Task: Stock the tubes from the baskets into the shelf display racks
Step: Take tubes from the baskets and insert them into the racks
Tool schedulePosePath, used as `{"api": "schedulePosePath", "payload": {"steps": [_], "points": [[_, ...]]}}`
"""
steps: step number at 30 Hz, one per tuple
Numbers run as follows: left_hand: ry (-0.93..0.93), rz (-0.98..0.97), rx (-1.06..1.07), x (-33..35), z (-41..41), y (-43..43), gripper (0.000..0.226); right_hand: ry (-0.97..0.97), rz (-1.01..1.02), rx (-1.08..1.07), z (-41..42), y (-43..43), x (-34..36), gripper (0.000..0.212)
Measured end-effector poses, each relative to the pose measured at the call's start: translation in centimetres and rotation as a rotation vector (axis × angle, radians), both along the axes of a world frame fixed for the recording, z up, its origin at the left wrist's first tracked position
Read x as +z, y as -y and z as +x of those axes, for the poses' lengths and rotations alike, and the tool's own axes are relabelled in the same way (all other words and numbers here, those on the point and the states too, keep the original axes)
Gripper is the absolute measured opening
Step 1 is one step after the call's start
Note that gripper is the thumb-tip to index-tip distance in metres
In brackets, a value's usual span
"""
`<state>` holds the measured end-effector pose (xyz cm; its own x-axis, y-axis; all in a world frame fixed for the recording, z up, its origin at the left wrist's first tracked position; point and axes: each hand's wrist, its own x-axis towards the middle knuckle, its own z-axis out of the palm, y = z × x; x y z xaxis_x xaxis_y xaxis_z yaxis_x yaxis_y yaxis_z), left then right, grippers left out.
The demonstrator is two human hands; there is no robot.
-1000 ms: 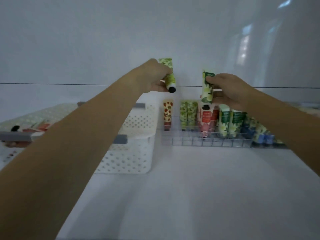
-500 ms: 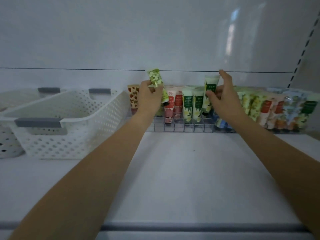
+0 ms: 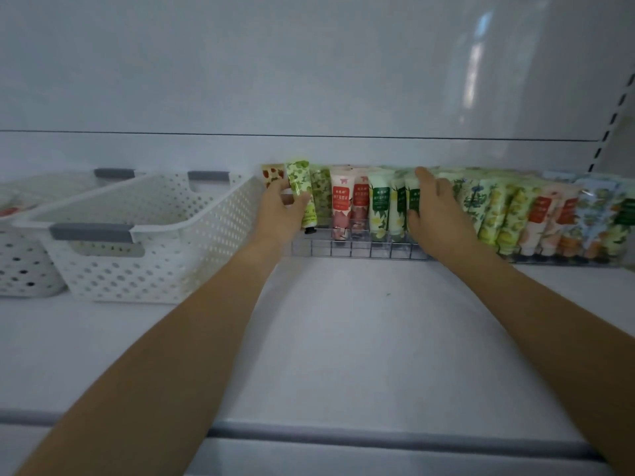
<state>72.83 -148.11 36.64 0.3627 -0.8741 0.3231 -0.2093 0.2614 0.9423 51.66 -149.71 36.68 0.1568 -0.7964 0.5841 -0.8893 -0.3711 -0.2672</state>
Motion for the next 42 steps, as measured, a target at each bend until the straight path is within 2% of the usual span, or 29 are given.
{"api": "schedulePosePath", "payload": {"steps": [2, 7, 10, 12, 15, 22, 26, 30, 35, 38, 42], "points": [[0.024, -0.025, 0.027, -0.1, 0.2, 0.0, 0.041, -0.061, -0.037, -0.029, 0.3, -0.4, -0.4, 0.066], [0.000, -0.128, 0.137, 0.4, 0.8, 0.4, 0.040, -0.072, -0.074, -0.095, 1.0, -0.5, -0.8, 0.070], [0.003, -0.175, 0.167, 1.0, 1.0, 1.1, 0.035, -0.156, -0.182, -0.111, 1.1, -0.5, -0.9, 0.066], [0.030, -0.174, 0.170, 1.2, 1.0, 1.7, 0.035, -0.172, -0.250, -0.039, 1.4, -0.9, -0.9, 0.059], [0.110, -0.157, 0.166, 1.0, 1.1, 2.7, 0.032, -0.190, -0.187, 0.154, 2.4, -1.2, -1.5, 0.052], [0.282, -0.085, 0.127, 0.8, 1.5, 4.3, 0.029, -0.210, -0.276, 0.307, 3.8, -2.0, -2.0, 0.029], [0.407, 0.023, 0.039, 0.1, 1.6, 4.3, 0.026, -0.347, -0.151, 0.433, 4.2, -1.3, -3.3, 0.034], [0.401, 0.092, 0.053, 0.3, 1.2, 4.3, 0.017, -0.298, -0.094, 0.454, 4.2, -1.0, -3.4, 0.035], [0.632, 0.284, 0.127, 2.0, 0.9, 3.7, 0.006, -0.297, -0.095, 0.473, 4.2, -1.2, -3.2, 0.033], [0.727, 0.269, 0.198, 4.2, 1.2, 3.5, 0.033, -0.302, -0.134, 0.484, 4.1, -1.3, -2.9, 0.029], [0.901, 0.107, 0.225, 9.0, 3.2, 2.5, 0.040, -0.314, -0.209, 0.488, 4.8, -1.9, -1.1, 0.026]]}}
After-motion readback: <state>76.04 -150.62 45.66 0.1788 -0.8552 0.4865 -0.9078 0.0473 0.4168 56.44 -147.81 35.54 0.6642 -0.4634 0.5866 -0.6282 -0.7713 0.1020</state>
